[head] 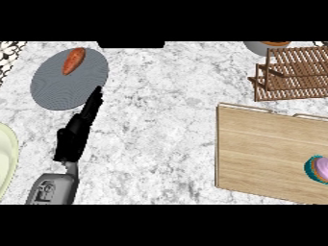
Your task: Pick the bell pepper from the tray and place it in the tiered shelf
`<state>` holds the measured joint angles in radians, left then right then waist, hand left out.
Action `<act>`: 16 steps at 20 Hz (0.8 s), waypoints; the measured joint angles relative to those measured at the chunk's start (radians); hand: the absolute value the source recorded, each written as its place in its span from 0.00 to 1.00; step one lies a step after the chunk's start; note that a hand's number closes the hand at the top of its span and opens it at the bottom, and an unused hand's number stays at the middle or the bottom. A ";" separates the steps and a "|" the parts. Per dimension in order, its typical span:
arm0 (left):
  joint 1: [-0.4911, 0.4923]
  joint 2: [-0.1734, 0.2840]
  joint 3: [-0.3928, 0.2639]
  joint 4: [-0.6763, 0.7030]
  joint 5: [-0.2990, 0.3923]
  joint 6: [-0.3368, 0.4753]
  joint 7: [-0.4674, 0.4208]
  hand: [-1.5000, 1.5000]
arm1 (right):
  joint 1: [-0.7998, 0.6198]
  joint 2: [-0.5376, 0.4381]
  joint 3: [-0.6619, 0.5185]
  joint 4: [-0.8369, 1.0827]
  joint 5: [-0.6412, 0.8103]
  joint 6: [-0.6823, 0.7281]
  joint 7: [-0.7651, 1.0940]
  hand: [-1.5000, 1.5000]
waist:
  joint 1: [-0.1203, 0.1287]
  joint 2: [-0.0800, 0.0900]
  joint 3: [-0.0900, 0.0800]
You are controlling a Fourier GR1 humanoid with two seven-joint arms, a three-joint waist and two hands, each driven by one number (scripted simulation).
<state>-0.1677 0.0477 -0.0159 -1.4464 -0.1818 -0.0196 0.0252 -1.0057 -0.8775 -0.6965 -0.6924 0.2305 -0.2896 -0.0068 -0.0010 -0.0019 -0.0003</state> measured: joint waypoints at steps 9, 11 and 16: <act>0.027 0.010 0.006 -0.038 0.011 -0.008 0.014 0.50 | 0.178 -0.250 -0.122 0.075 -0.089 0.199 0.158 0.00 | -0.018 -0.002 0.001; 0.019 0.014 0.013 -0.036 0.013 -0.008 0.016 0.50 | 0.243 -0.298 -0.155 0.111 -0.111 0.259 0.146 0.00 | -0.018 -0.001 0.001; 0.002 0.023 0.030 -0.030 0.022 -0.012 0.023 0.50 | 0.422 -0.418 -0.239 0.223 -0.150 0.421 0.050 0.00 | -0.023 0.000 0.003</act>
<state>-0.1653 0.0711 0.0138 -1.4767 -0.1595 -0.0314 0.0487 -0.5841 -1.2956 -0.9360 -0.4696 0.0805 0.1313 0.0434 -0.0236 -0.0014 0.0022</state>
